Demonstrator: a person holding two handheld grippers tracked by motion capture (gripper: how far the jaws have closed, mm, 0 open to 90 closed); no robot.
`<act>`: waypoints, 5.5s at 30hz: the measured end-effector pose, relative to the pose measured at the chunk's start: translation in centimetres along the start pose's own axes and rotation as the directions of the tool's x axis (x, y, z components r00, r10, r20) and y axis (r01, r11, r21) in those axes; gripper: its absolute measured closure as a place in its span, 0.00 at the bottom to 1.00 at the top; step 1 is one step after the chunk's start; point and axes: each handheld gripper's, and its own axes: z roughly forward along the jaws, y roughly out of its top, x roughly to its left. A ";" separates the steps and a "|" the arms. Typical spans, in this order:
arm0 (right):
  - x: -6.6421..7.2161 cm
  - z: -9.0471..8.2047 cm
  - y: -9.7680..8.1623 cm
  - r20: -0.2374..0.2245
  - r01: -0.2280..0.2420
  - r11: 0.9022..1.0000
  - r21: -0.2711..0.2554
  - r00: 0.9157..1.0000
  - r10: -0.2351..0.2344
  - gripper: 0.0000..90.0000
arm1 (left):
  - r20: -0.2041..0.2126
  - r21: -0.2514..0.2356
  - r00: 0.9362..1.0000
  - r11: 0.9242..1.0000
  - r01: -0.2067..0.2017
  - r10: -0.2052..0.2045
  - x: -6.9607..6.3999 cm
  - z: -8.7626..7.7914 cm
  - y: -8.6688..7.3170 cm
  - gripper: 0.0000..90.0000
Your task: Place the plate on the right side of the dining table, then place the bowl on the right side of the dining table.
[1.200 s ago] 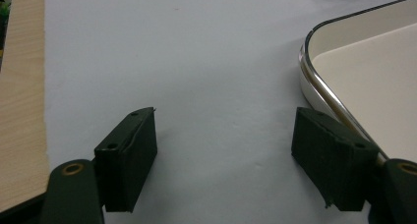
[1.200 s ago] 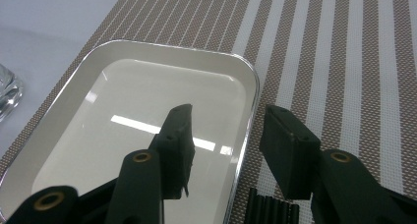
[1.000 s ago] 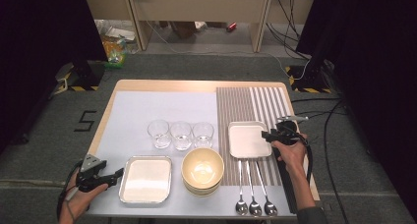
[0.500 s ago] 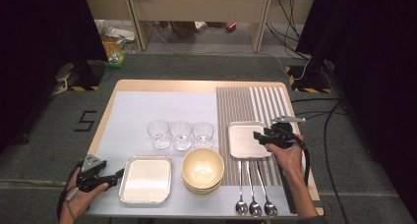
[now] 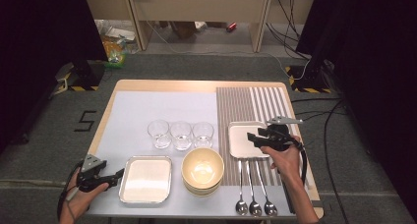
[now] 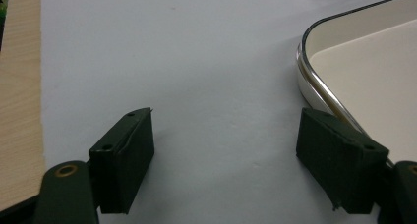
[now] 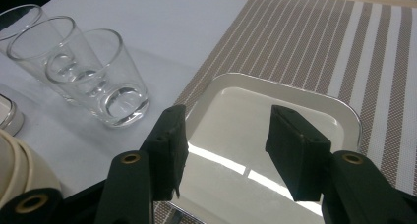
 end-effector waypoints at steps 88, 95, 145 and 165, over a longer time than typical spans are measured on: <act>11.2 1.7 0.1 -0.274 0.219 0.974 0.050 0.941 -0.198 0.55 | -0.004 -0.003 1.000 1.000 0.000 0.000 0.0 0.0 0.0 0.23; 11.4 2.1 0.0 -0.297 0.226 0.972 0.068 0.934 -0.197 0.62 | -0.005 -0.002 1.000 1.000 -0.001 0.001 -0.1 0.0 0.0 0.23; 10.4 3.9 -0.2 -0.356 0.236 0.965 0.112 0.916 -0.183 0.92 | -0.005 0.000 1.000 1.000 -0.002 0.002 -0.1 0.0 0.0 0.23; 9.9 3.6 -0.2 -0.389 0.202 0.978 0.058 0.907 -0.164 0.91 | -0.005 0.000 1.000 1.000 -0.002 0.002 0.0 0.0 0.0 0.23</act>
